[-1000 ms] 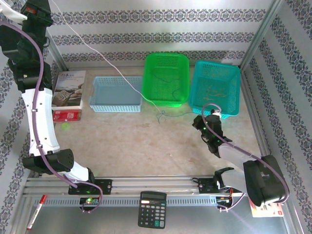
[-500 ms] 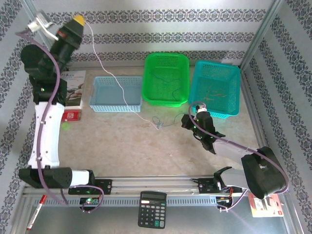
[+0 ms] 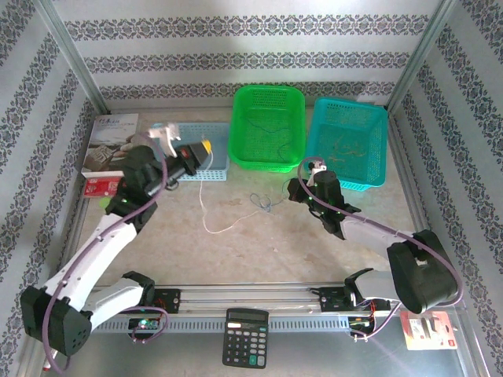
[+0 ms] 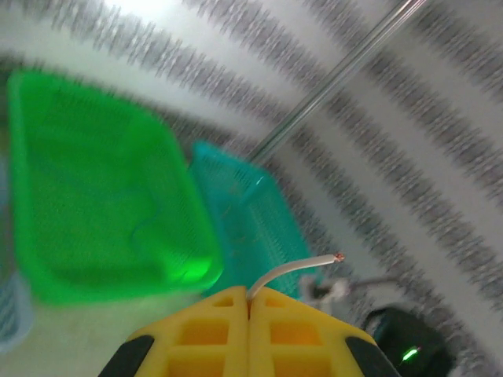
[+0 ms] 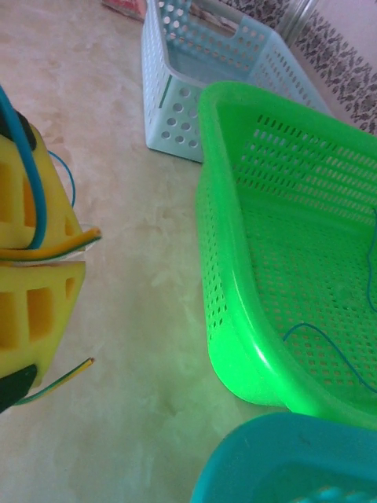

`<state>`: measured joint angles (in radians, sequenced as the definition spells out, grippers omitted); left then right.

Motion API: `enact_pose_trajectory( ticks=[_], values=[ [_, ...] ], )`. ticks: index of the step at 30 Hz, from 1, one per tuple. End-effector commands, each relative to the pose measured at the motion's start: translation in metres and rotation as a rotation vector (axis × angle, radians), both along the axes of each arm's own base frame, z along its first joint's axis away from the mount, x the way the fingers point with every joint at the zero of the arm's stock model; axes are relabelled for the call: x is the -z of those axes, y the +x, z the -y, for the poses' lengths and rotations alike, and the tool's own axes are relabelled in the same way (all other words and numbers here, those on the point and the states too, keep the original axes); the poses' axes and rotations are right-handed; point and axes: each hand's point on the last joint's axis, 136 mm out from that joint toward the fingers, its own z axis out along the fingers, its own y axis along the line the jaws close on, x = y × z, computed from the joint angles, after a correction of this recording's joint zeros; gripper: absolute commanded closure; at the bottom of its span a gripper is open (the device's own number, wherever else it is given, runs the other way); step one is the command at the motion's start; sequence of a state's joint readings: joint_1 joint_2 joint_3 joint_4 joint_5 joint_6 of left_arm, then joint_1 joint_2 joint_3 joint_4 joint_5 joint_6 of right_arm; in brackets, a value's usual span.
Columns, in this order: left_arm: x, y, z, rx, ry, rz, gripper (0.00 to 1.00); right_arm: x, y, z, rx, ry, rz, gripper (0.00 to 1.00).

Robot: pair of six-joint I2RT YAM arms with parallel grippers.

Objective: Untangle the cables

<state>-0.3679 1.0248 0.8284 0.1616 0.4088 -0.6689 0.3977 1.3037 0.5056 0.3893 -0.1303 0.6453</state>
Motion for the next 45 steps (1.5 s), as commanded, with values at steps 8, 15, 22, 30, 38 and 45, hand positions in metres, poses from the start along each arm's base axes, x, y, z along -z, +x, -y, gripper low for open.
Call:
enact_pose_trajectory(
  ticks=[8,15,22,30,38,45],
  values=[
    [0.117,-0.005,0.052,0.115,0.353,-0.11,1.0,-0.012,0.0,-0.015,-0.108,-0.093,0.015,1.0],
    [0.138,0.0,0.044,0.098,0.512,-0.137,0.54,-0.021,-0.004,-0.019,-0.161,-0.142,0.017,1.0],
    [0.093,-0.012,0.049,0.17,0.501,-0.039,0.24,-0.023,-0.005,-0.029,-0.214,-0.126,0.016,1.0],
    [0.096,-0.037,0.101,0.425,0.207,-0.047,0.21,-0.049,-0.014,-0.061,-0.361,-0.015,0.067,0.9],
    [0.108,-0.042,0.133,0.523,0.124,-0.06,0.25,-0.052,-0.021,-0.076,-0.409,0.014,0.068,0.88],
    [0.118,-0.037,0.139,0.524,0.097,-0.07,0.39,-0.05,-0.026,-0.083,-0.425,0.013,0.068,0.88]
  ],
)
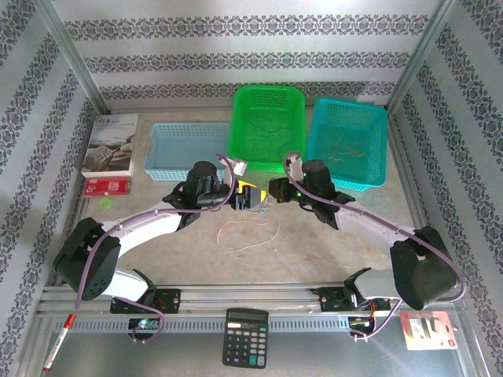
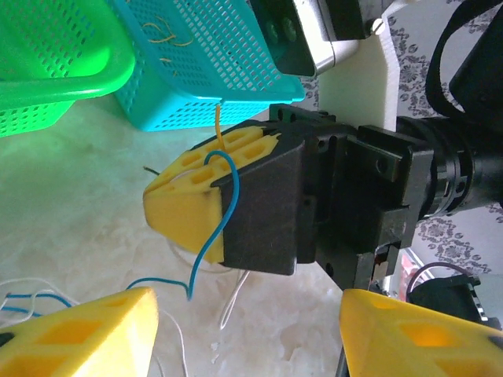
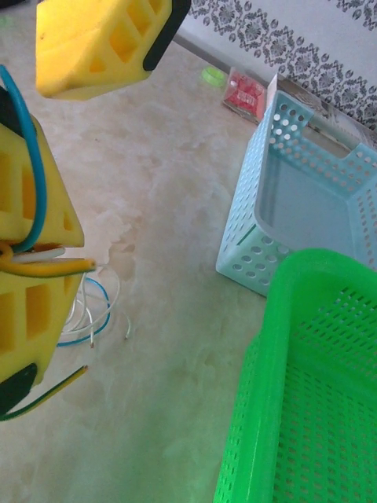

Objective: Untangle the cables

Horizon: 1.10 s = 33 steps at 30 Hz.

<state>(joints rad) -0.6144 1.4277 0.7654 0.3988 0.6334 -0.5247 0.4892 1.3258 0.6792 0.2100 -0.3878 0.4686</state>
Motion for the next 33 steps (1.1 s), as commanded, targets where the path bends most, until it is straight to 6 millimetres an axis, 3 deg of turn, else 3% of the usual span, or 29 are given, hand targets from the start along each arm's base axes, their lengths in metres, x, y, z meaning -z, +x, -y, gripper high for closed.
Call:
enact_pose_trajectory(
  ticks=[1,4,7,10,14,16,18,21,23,28,33],
  values=[
    [-0.006,0.0,0.009,0.024,-0.057,0.022,0.4,-0.016,0.0,-0.011,-0.031,0.038,0.035,0.88],
    [-0.002,0.002,0.009,0.018,-0.064,0.018,0.41,-0.016,-0.002,-0.014,-0.038,0.037,0.035,0.88],
    [0.002,0.003,0.011,0.019,-0.067,0.01,0.52,-0.016,-0.005,-0.016,-0.042,0.037,0.035,0.88],
    [0.005,0.004,0.01,0.007,-0.071,0.011,0.71,-0.012,-0.007,-0.016,-0.042,0.031,0.029,0.84],
    [0.008,0.006,0.007,-0.016,-0.065,0.016,1.0,-0.002,-0.009,-0.012,-0.036,0.011,0.016,0.66],
    [0.009,0.007,0.003,-0.038,-0.057,0.024,1.0,0.008,-0.009,-0.006,-0.012,-0.011,0.004,0.57],
    [0.01,0.007,-0.002,-0.06,-0.049,0.026,1.0,0.021,-0.008,0.004,0.016,-0.033,-0.016,0.55],
    [0.012,0.006,-0.008,-0.083,-0.045,0.029,1.0,0.041,-0.005,0.019,0.067,-0.057,-0.05,0.58],
    [0.016,0.004,-0.012,-0.093,-0.036,0.024,1.0,0.051,-0.003,0.033,0.121,-0.057,-0.075,0.67],
    [0.027,-0.003,-0.021,-0.112,-0.018,0.001,1.0,0.052,-0.003,0.044,0.161,-0.039,-0.079,0.63],
    [0.053,-0.014,-0.034,-0.141,-0.001,-0.05,1.0,0.056,0.001,0.042,0.162,-0.05,-0.098,0.53]
  ],
)
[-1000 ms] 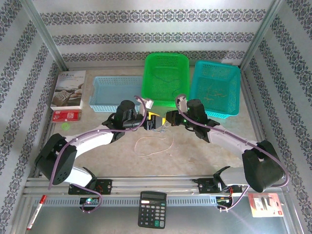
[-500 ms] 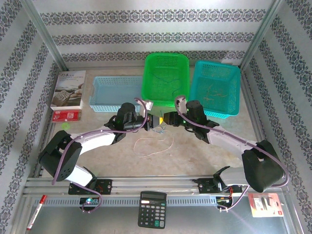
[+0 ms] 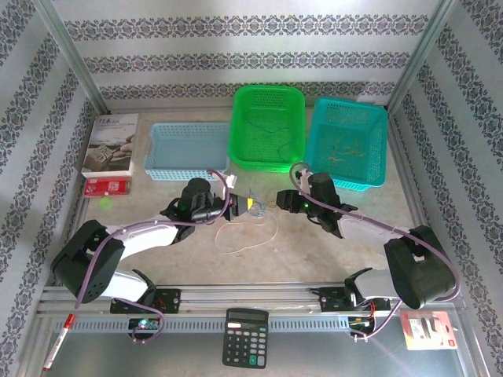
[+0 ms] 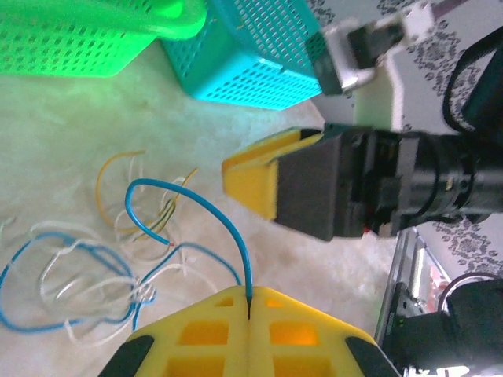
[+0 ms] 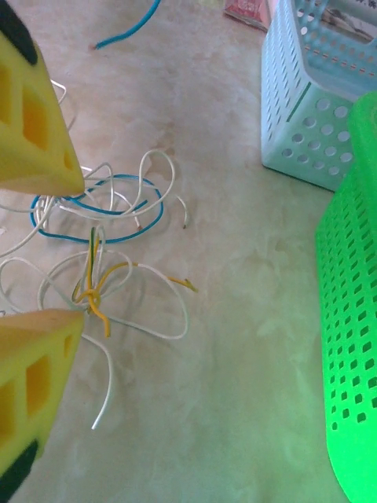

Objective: Untangle the cables

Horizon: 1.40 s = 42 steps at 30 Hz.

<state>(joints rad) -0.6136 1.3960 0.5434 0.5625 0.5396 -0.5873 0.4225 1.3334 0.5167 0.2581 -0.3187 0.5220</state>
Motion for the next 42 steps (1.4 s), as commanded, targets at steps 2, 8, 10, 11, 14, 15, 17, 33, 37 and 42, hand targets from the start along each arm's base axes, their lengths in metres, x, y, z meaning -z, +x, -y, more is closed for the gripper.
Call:
enact_pose_trajectory(
  ticks=[2,8,10,11,14,15,17,33,37,42],
  values=[
    [0.015,-0.005,-0.012,-0.047,0.001,-0.015,1.0,-0.004,0.01,-0.005,0.002,-0.008,0.025,0.5],
    [0.047,-0.011,-0.034,-0.118,0.114,-0.05,1.0,0.005,0.015,-0.005,0.026,-0.109,0.009,0.49],
    [0.051,-0.01,-0.039,-0.134,0.142,-0.049,1.0,0.006,0.018,-0.004,0.035,-0.128,0.008,0.49],
    [0.053,-0.01,-0.04,-0.138,0.154,-0.048,1.0,0.007,0.02,-0.004,0.042,-0.134,0.007,0.49],
    [0.054,-0.01,-0.041,-0.136,0.166,-0.045,1.0,0.01,0.026,-0.003,0.064,-0.148,-0.001,0.49],
    [0.055,-0.01,-0.041,-0.133,0.172,-0.046,1.0,0.012,0.029,-0.003,0.071,-0.151,-0.006,0.49],
    [0.056,-0.011,-0.04,-0.127,0.174,-0.049,1.0,0.016,0.033,-0.002,0.083,-0.159,-0.02,0.49],
    [0.055,-0.012,-0.042,-0.123,0.18,-0.033,1.0,0.027,0.05,-0.009,0.104,-0.124,-0.05,0.99],
    [0.048,-0.012,-0.044,-0.132,0.18,-0.014,0.92,0.007,0.045,-0.008,0.088,-0.109,-0.013,1.0],
    [0.022,-0.011,-0.053,-0.16,0.179,0.043,0.51,-0.037,0.031,-0.005,0.059,-0.09,0.079,1.0]
  ],
)
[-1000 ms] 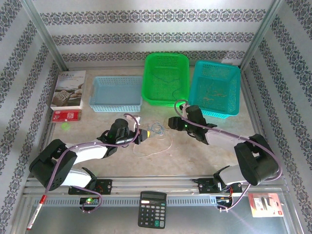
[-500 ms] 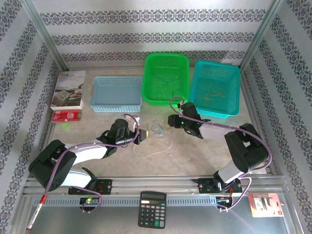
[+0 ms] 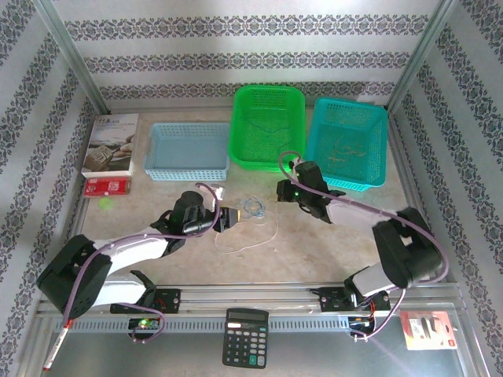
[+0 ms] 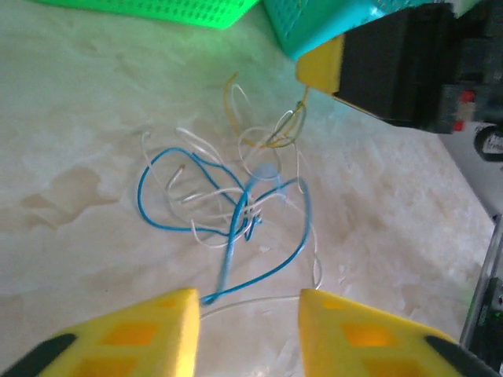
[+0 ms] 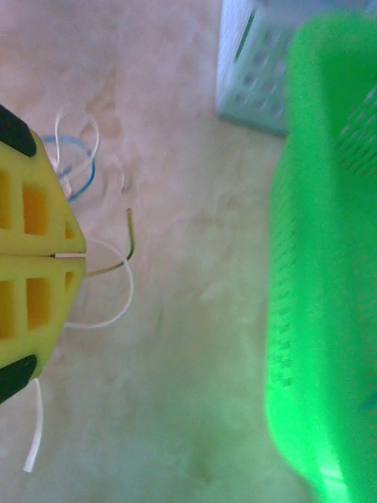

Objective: Untangle the cables

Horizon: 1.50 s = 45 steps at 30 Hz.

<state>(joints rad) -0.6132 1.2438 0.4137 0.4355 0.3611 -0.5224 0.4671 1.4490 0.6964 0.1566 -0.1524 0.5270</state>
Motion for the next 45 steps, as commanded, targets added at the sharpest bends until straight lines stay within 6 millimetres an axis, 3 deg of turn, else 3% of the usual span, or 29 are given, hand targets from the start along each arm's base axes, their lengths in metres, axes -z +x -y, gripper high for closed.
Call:
enact_pose_trajectory(
  ticks=[1,6,11,15,19,29,45],
  values=[
    [-0.017,0.002,-0.011,-0.026,0.031,0.047,0.46,-0.037,-0.009,0.001,-0.042,0.018,0.088,1.0],
    [-0.053,0.002,-0.015,-0.022,0.019,0.118,0.28,-0.074,-0.021,0.0,-0.079,0.055,0.162,1.0],
    [-0.084,0.002,-0.001,0.032,-0.053,0.147,0.23,-0.099,-0.027,-0.008,-0.114,0.114,0.198,1.0],
    [-0.097,0.004,0.014,0.074,-0.138,0.138,0.23,-0.11,-0.029,-0.018,-0.137,0.175,0.198,1.0],
    [-0.096,0.005,0.027,0.122,-0.195,0.118,0.22,-0.116,-0.033,-0.028,-0.151,0.22,0.194,1.0],
    [-0.061,-0.002,0.05,0.219,-0.212,0.05,0.23,-0.139,-0.037,-0.043,-0.172,0.285,0.215,1.0],
    [-0.059,0.007,0.066,0.231,-0.241,0.071,0.25,-0.165,-0.048,-0.065,-0.214,0.344,0.246,1.0]
  ],
)
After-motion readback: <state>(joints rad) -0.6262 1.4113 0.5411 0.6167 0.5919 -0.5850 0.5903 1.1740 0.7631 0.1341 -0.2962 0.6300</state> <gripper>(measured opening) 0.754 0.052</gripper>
